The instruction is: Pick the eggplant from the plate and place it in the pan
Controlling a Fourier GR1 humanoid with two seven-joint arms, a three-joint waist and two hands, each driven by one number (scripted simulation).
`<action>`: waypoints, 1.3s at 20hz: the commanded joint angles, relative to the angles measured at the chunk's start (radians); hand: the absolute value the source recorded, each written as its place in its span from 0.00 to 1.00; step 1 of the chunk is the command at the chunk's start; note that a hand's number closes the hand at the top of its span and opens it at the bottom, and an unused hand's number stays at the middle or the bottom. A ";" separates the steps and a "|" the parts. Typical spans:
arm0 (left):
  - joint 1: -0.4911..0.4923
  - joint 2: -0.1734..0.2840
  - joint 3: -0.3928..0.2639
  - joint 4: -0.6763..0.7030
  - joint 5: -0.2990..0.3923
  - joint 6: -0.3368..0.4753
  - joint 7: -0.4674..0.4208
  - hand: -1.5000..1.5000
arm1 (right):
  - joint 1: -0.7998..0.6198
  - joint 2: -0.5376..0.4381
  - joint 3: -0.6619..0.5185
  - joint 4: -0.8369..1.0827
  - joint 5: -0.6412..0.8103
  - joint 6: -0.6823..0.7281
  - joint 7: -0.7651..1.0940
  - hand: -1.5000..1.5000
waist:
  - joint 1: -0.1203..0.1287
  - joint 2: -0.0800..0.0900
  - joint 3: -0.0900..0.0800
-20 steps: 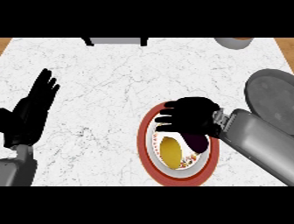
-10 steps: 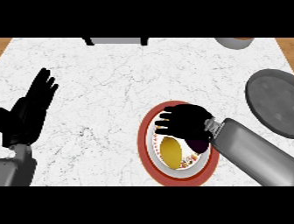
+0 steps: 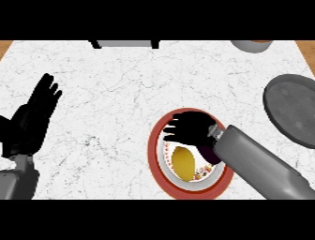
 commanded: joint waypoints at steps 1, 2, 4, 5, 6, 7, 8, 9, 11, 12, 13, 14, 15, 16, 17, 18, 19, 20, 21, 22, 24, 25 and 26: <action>-0.017 -0.007 0.016 0.059 -0.017 -0.025 -0.045 0.50 | 0.006 0.012 -0.046 0.034 0.052 -0.016 -0.071 0.00 | -0.003 0.000 0.000; -0.013 -0.031 -0.006 0.005 -0.036 0.026 0.009 0.50 | 0.052 0.047 -0.037 0.073 0.063 -0.066 -0.039 0.00 | -0.002 0.000 0.000; 0.052 -0.047 -0.040 -0.108 -0.045 0.037 0.049 0.50 | 0.027 0.066 -0.065 0.163 0.069 -0.101 -0.065 0.00 | 0.007 0.000 0.001; 0.029 -0.006 0.009 -0.063 -0.021 -0.002 0.048 0.50 | -0.014 0.090 -0.094 0.165 0.071 -0.058 -0.087 0.00 | 0.004 0.000 0.000; -0.003 -0.037 0.003 -0.012 -0.023 0.002 0.016 0.50 | 0.059 0.041 -0.084 0.094 0.082 -0.058 -0.099 0.00 | -0.004 -0.001 0.000; 0.029 -0.019 0.011 -0.026 -0.039 -0.010 0.001 0.50 | 0.068 0.069 -0.076 0.067 0.107 -0.023 -0.078 0.00 | -0.003 -0.001 0.000; 0.041 -0.053 -0.021 -0.070 -0.055 0.019 0.019 0.50 | 0.048 0.105 -0.090 0.134 0.118 -0.048 -0.080 0.00 | 0.000 -0.001 0.000; -0.013 -0.049 0.001 0.038 -0.037 -0.009 -0.017 0.50 | 0.029 0.124 -0.084 0.220 0.140 -0.107 -0.092 0.00 | 0.000 0.001 0.000; 0.059 -0.040 0.013 -0.053 -0.036 -0.010 -0.007 0.50 | 0.074 0.086 -0.097 0.149 0.154 -0.064 -0.099 0.00 | -0.002 -0.002 0.000; 0.001 0.000 0.047 -0.051 0.003 -0.045 0.045 0.50 | 0.044 0.124 -0.093 0.195 0.167 -0.062 -0.104 0.00 | -0.001 -0.001 0.000; -0.025 -0.031 0.006 -0.041 -0.040 0.000 0.059 0.50 | -0.005 0.176 -0.083 0.291 0.171 -0.084 -0.123 1.00 | 0.004 0.002 0.000; 0.023 -0.064 -0.021 -0.023 -0.074 0.013 -0.004 0.50 | 0.048 0.134 -0.068 0.223 0.167 -0.134 -0.165 1.00 | 0.000 0.001 0.000; -0.030 -0.022 0.032 -0.008 -0.024 -0.024 0.015 0.50 | 0.040 0.131 -0.077 0.259 0.166 -0.168 -0.193 1.00 | 0.001 0.002 0.000; 0.031 -0.031 -0.003 -0.084 -0.047 -0.013 0.043 0.50 | 0.051 0.152 -0.085 0.266 0.166 -0.183 -0.185 1.00 | 0.005 0.000 0.000; -0.004 -0.058 0.004 0.031 -0.059 -0.008 -0.025 0.50 | 0.038 0.149 -0.087 0.242 0.176 -0.156 -0.195 1.00 | -0.003 0.001 0.000; 0.017 -0.030 0.012 -0.087 -0.037 -0.014 0.062 0.50 | 0.019 0.162 -0.106 0.268 0.180 -0.146 -0.199 1.00 | 0.004 0.000 0.000; -0.005 -0.040 0.013 -0.034 -0.051 -0.005 0.030 0.50 | 0.068 0.156 -0.110 0.280 0.172 -0.211 -0.199 1.00 | 0.000 0.001 0.000; -0.005 0.008 0.064 -0.009 -0.008 -0.054 0.024 0.50 | 0.092 0.144 -0.108 0.298 0.174 -0.254 -0.207 1.00 | 0.002 0.002 0.000; 0.020 -0.038 0.020 -0.024 -0.045 -0.024 0.002 0.50 | 0.022 0.164 -0.142 0.290 0.157 -0.180 -0.243 1.00 | 0.002 0.001 0.000; -0.041 -0.025 0.033 0.042 -0.048 -0.029 0.001 0.50 | 0.037 0.170 -0.141 0.362 0.168 -0.254 -0.241 1.00 | 0.002 0.005 0.000; -0.008 -0.043 0.012 -0.035 -0.064 0.000 0.038 0.50 | 0.090 0.208 -0.131 0.314 0.188 -0.233 -0.183 1.00 | 0.000 0.000 0.000; -0.036 -0.011 0.070 0.033 -0.019 -0.045 -0.009 0.50 | 0.061 0.203 -0.135 0.271 0.177 -0.164 -0.219 1.00 | -0.005 0.000 0.000; 0.020 -0.054 0.022 0.010 -0.052 -0.027 -0.031 0.50 | 0.034 0.196 -0.173 0.293 0.159 -0.161 -0.237 1.00 | 0.000 0.000 0.000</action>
